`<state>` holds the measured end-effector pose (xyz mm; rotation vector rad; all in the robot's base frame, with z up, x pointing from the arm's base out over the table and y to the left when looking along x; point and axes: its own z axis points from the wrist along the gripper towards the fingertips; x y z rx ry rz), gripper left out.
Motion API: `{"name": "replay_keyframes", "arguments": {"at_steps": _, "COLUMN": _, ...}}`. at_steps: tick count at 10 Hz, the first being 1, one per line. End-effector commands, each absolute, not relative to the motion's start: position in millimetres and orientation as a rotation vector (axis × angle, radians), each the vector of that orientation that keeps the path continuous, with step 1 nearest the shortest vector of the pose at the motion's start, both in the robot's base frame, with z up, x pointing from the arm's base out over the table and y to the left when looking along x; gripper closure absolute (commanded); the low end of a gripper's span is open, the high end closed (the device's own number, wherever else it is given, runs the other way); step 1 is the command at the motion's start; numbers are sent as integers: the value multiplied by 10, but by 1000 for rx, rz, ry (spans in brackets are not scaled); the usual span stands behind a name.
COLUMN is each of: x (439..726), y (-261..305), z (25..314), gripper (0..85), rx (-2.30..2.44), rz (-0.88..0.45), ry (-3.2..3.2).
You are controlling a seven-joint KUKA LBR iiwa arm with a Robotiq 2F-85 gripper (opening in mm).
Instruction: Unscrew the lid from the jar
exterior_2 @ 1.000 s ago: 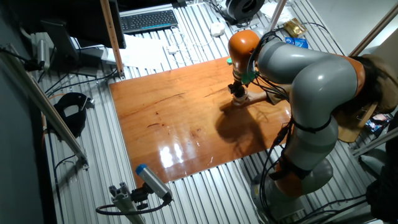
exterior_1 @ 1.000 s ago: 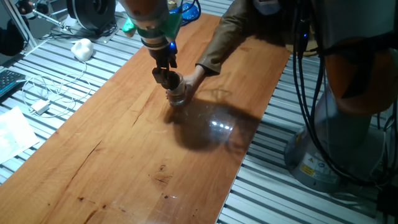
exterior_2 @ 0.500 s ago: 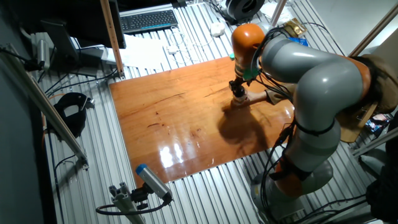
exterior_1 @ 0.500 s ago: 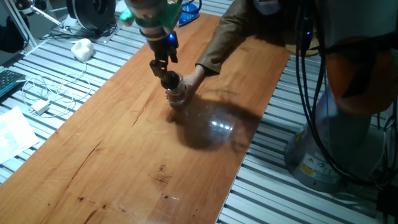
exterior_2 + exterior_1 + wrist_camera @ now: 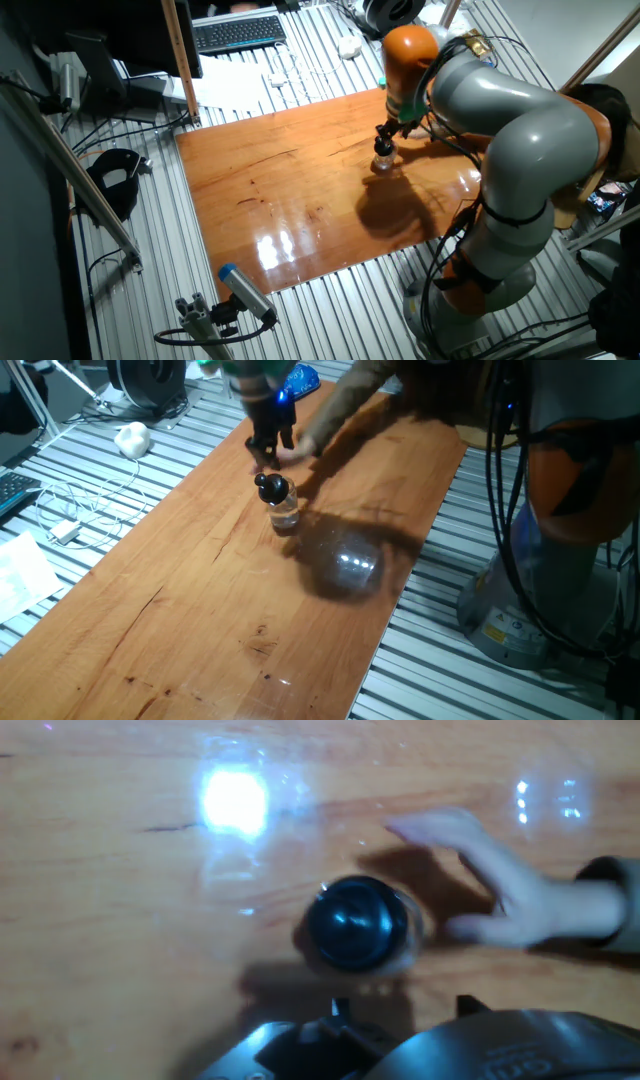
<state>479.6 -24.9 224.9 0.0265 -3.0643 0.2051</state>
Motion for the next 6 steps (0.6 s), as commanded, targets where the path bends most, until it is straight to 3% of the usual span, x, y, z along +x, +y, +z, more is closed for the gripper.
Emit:
{"name": "replay_keyframes", "arguments": {"at_steps": 1, "x": 4781, "y": -288, "z": 2390, "gripper": 680, "rx": 32, "rz": 144, "ry": -3058}}
{"name": "replay_keyframes", "arguments": {"at_steps": 2, "x": 4753, "y": -341, "z": 2487, "gripper": 850, "rx": 75, "rz": 97, "ry": -3038}}
{"name": "replay_keyframes", "arguments": {"at_steps": 6, "x": 4668, "y": -442, "z": 2679, "gripper": 850, "rx": 79, "rz": 68, "ry": -3036}}
